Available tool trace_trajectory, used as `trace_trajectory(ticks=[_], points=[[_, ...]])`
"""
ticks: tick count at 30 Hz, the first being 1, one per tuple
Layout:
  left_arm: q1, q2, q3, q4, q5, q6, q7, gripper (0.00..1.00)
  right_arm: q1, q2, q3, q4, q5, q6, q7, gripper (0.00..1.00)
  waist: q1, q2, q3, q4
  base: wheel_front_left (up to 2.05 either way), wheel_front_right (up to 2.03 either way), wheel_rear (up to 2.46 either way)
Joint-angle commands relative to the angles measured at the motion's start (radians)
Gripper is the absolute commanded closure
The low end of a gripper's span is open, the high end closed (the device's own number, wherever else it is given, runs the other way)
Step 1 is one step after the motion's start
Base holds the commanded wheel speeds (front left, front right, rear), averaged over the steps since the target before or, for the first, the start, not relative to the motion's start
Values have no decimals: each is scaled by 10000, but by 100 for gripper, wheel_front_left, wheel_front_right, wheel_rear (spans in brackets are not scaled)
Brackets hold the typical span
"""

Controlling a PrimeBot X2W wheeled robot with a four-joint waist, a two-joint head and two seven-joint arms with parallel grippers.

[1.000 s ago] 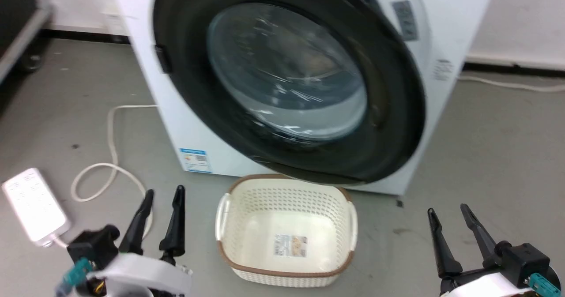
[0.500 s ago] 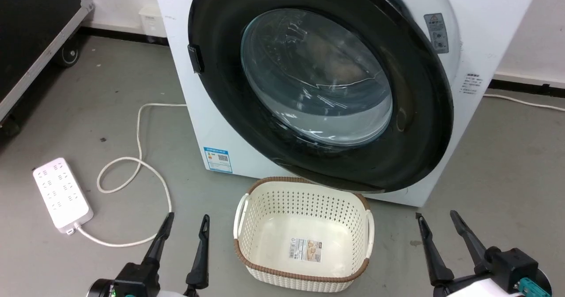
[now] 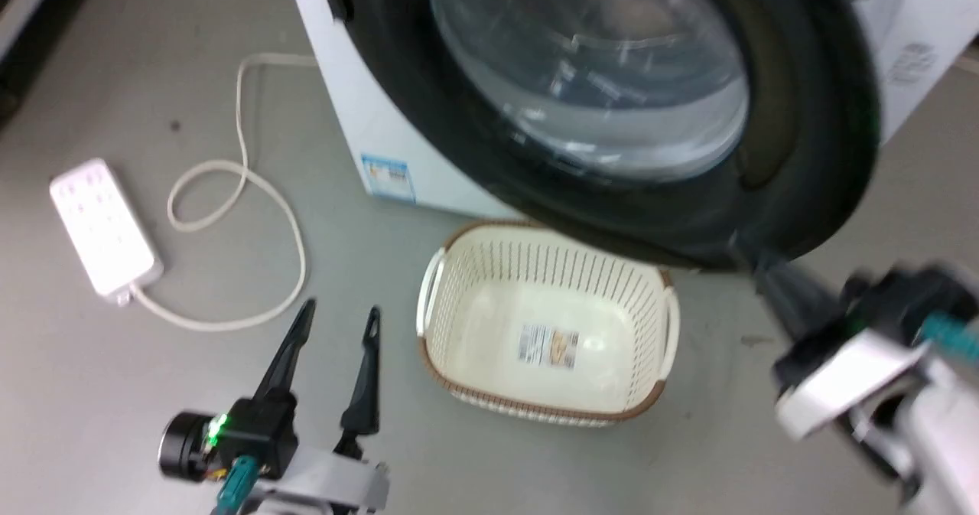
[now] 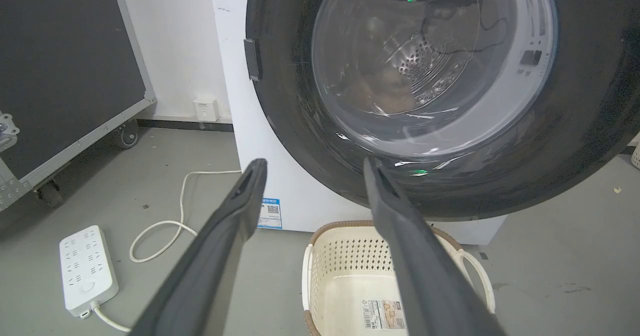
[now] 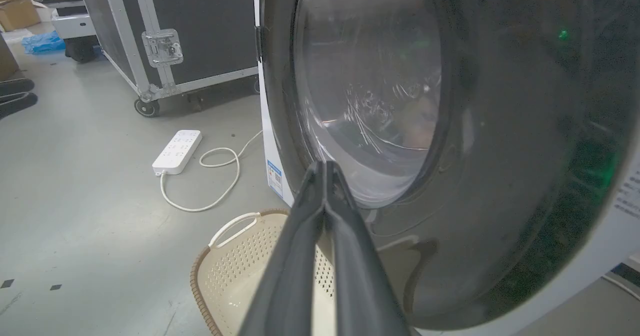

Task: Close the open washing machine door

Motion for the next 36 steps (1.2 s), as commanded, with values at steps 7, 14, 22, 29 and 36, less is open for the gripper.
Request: trace_trajectory(ticks=[7,14,22,29,36], points=[[-606,-344,-73,-31,253,-41,-53,0,-2185,-1106,36,1686,1431,-7,674,100,-3,-1,976,551,0,0,0],[-907,-489,-157,-6,369,-152,-53,0,-3694,-1646,221,3046,2199,-7,667,100,-3,-1,1481,767,0,0,0],[-1318,-611,-229,47,447,-147,-53,0,-5687,-1834,-197,4989,2510,-7,668,100,-3,-1,1937,919,0,0,0],[-1428,-667,-215,135,440,-135,-53,0,-6635,-1551,-316,6264,2487,-7,581,100,-3,-1,1970,918,0,0,0],[-1350,-693,-59,187,399,-125,-53,0,-6625,-1240,-52,6982,2508,-7,84,100,-3,-1,1541,801,0,0,0]])
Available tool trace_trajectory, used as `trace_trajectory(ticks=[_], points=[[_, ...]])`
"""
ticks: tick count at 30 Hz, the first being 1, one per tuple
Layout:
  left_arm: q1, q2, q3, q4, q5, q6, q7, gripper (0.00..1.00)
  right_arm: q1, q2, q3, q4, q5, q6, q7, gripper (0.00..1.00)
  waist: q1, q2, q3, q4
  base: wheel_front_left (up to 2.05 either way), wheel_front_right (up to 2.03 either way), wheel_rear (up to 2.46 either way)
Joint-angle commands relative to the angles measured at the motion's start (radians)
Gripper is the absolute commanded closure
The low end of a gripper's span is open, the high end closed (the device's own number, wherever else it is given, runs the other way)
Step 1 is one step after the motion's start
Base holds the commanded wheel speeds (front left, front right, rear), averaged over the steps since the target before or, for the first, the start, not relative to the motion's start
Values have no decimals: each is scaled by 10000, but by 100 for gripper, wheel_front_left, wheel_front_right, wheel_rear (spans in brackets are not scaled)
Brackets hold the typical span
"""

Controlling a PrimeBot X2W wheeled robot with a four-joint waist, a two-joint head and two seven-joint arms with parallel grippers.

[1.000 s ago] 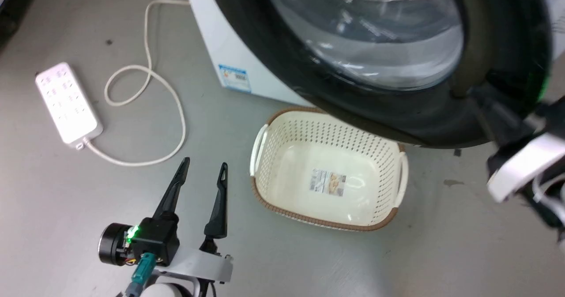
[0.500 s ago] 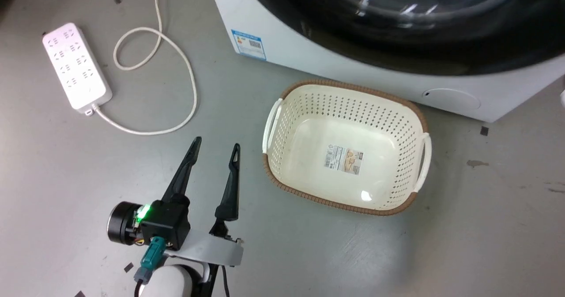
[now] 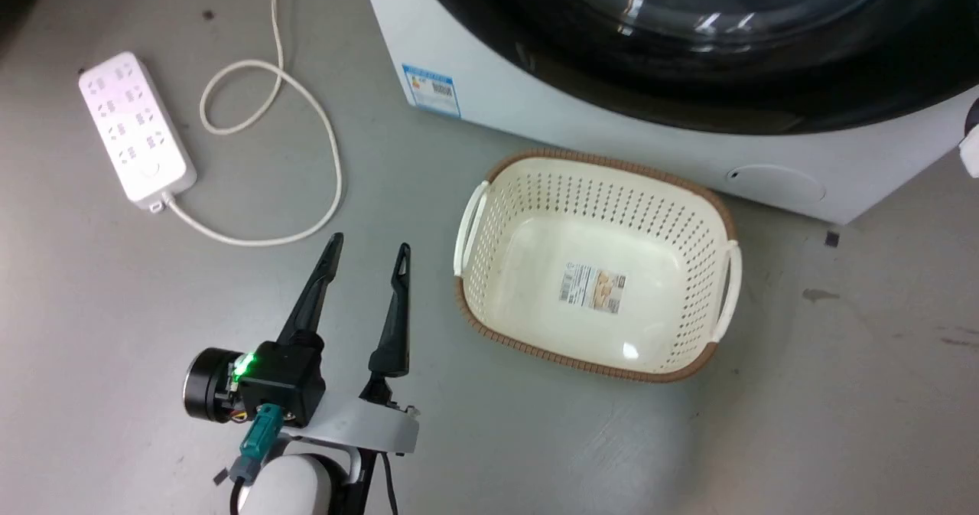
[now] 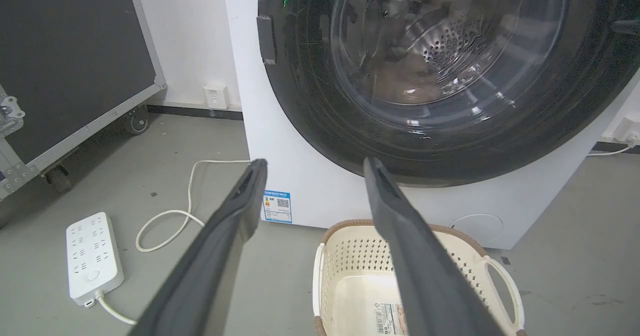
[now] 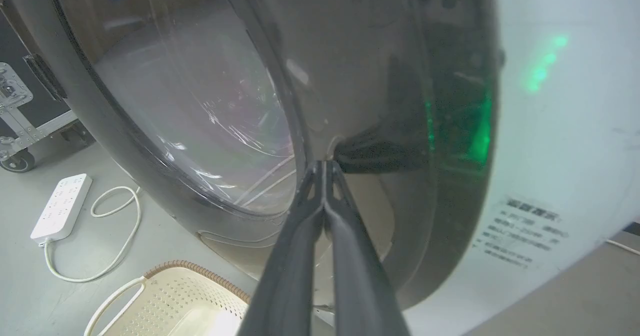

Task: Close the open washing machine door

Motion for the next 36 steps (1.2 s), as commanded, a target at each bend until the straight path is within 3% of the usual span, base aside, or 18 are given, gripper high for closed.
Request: trace_trajectory(ticks=[1,2,3,4,12,18,26,31,36], points=[[11,-1,36,28,-18,-30,-53,0,-54,-42,-24,70,32,-94,-154,100,-1,-1,-246,-88,0,0,0],[60,-3,69,58,-30,-41,-53,0,67,36,46,85,80,-94,-285,100,-1,-1,-399,-135,0,0,0],[115,-5,112,87,-43,-55,-53,0,225,119,114,80,127,-94,-438,75,-1,-1,-587,-194,0,0,0],[180,-6,163,111,-64,-72,-53,0,401,201,127,76,200,-94,-587,0,-1,-1,-763,-255,0,0,0],[897,11,700,449,-151,-190,-53,0,2773,823,209,-921,-142,-94,-1201,0,-1,-1,-2491,-866,0,0,0],[1575,3,1096,481,-266,-137,-53,0,5339,1654,-1338,-3111,-1464,-94,-1223,0,-1,-1,-3373,-1382,0,0,0],[2113,-4,1224,552,-203,-297,-53,0,8195,3229,-2909,-5474,-3442,-94,-1225,0,-1,-1,-3783,-1778,0,0,0],[2346,-10,1236,753,-248,-369,-53,0,9253,4011,-3398,-6117,-4287,-94,-1225,0,-1,-1,-3861,-1884,0,0,0],[2412,-15,1118,955,-105,-375,-53,0,9769,4389,-3654,-6343,-4929,-94,-1202,0,-1,-1,-3861,-1904,0,0,0]])
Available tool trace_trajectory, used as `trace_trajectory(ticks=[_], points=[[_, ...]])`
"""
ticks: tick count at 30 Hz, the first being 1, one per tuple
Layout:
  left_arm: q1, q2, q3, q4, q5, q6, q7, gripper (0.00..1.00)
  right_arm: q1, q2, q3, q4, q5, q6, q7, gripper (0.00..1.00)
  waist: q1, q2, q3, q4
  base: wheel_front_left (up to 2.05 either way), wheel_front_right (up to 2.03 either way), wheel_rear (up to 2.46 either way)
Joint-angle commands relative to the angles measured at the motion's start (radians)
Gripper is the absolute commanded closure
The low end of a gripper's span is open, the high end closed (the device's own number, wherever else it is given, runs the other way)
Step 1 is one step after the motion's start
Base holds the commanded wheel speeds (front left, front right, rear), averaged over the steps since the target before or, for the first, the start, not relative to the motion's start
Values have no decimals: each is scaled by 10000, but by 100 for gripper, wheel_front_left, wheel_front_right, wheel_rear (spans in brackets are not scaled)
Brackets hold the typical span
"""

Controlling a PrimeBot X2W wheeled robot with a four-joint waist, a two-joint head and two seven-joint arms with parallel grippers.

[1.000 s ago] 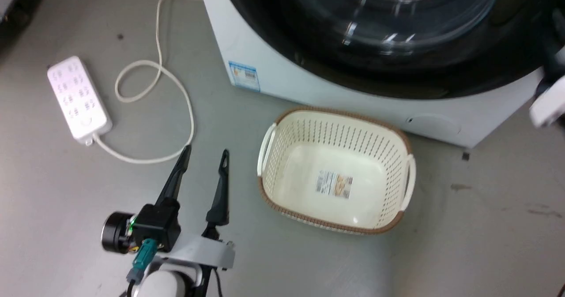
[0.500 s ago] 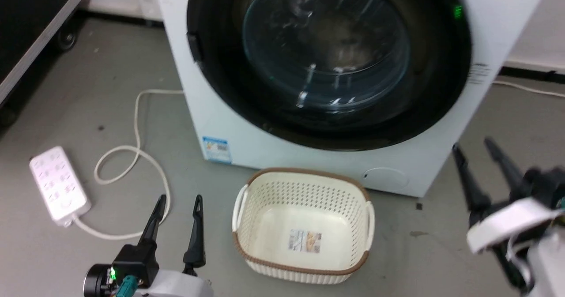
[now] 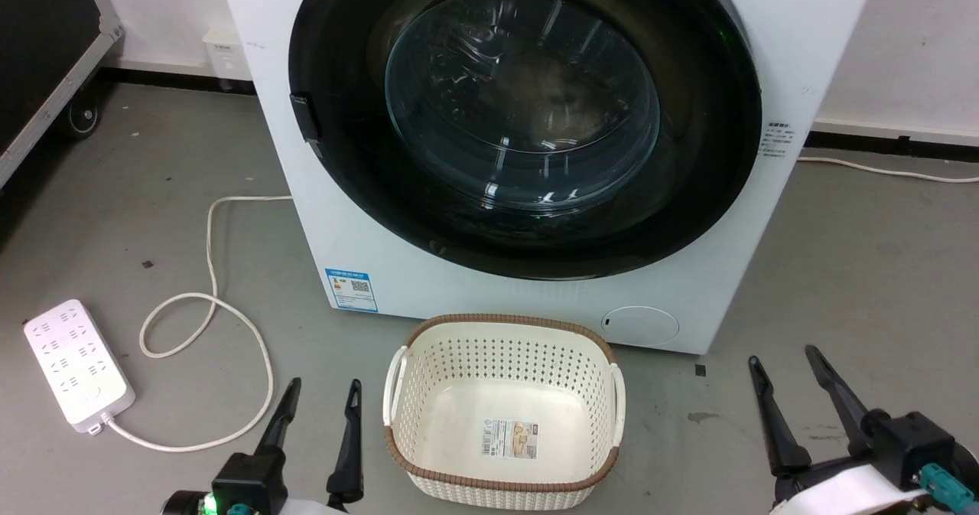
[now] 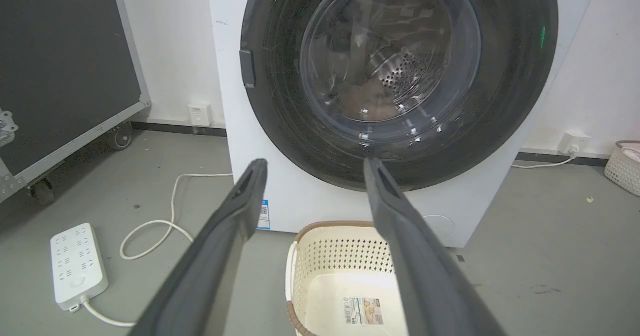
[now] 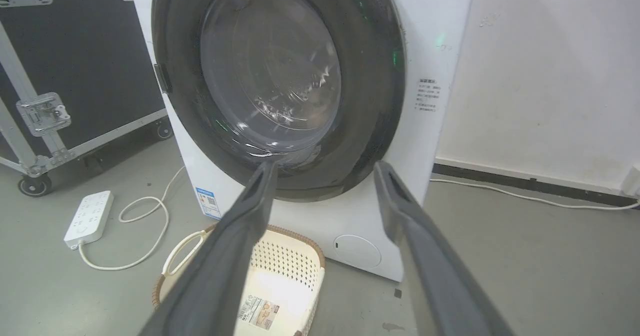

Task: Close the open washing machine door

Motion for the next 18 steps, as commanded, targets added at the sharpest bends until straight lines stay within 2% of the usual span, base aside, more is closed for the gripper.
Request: trace_trajectory(ticks=[1,9,10,18], points=[[70,0,-26,40,74,-37,-53,0,179,104,-106,-81,-151,-9,-13,0,1,0,10,10,0,0,0],[-135,49,-85,255,230,-118,-53,0,238,364,-300,-106,-483,-9,54,0,1,0,2,-5,0,0,0],[-48,12,-99,243,175,-86,2,100,90,313,-282,-72,-466,-2,61,100,1,0,4,-6,0,0,0],[-72,-1,-80,187,202,-69,104,100,85,326,-262,-126,-490,0,154,100,1,0,10,14,0,0,0]])
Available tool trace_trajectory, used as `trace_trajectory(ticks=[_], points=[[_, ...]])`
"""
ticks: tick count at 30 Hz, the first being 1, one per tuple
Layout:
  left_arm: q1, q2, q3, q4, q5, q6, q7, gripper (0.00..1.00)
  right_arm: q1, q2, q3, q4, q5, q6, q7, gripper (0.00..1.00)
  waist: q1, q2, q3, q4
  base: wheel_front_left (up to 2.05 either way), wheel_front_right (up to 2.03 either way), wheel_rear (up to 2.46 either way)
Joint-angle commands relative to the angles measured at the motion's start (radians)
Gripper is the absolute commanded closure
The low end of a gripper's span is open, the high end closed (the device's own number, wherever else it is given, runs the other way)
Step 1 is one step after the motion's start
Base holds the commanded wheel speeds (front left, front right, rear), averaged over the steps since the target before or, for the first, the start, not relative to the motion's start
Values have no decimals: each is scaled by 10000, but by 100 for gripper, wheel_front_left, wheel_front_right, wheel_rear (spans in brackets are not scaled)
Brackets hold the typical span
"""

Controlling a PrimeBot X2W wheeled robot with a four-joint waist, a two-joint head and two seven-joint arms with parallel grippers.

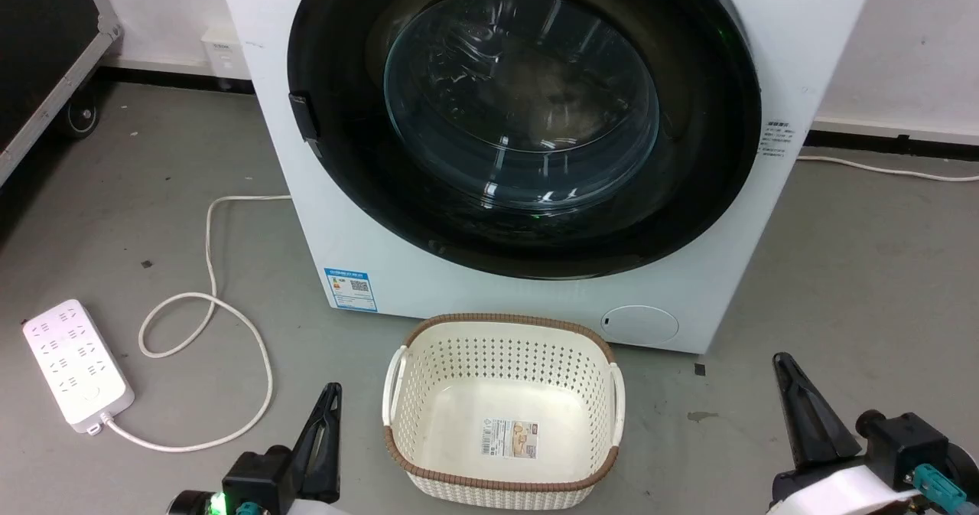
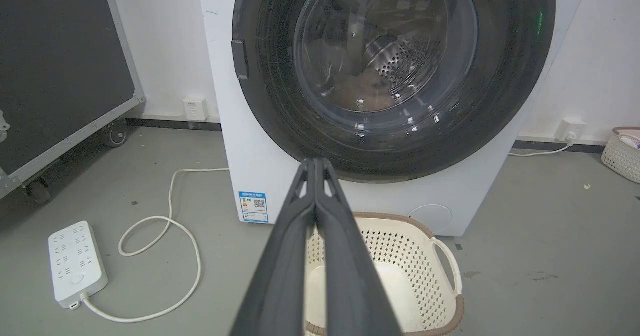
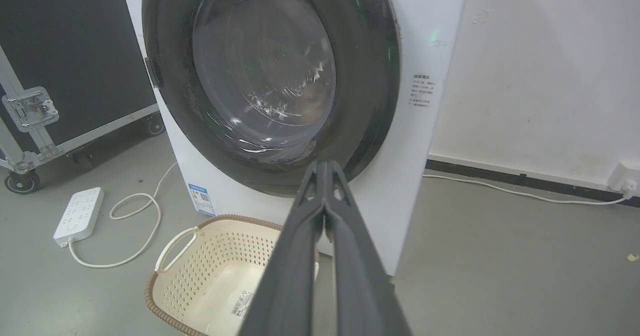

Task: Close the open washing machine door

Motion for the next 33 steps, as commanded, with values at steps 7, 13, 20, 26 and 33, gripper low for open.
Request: trace_trajectory(ticks=[7,13,20,26,33], points=[[-43,-2,67,-122,82,44,180,100,4,29,25,-150,-59,-1,188,100,0,0,11,30,0,0,0],[-62,-3,99,-179,118,62,282,100,6,41,40,-216,-85,-1,288,100,0,0,19,49,0,0,0],[-89,-5,143,-258,168,89,425,100,8,59,61,-309,-121,-2,429,100,0,0,31,75,0,0,0],[-111,-6,181,-326,211,111,547,100,11,74,79,-388,-151,-2,549,100,0,0,40,98,0,0,0],[-138,-7,226,-406,262,137,690,100,13,91,100,-480,-187,-3,690,100,0,0,51,124,0,0,0]])
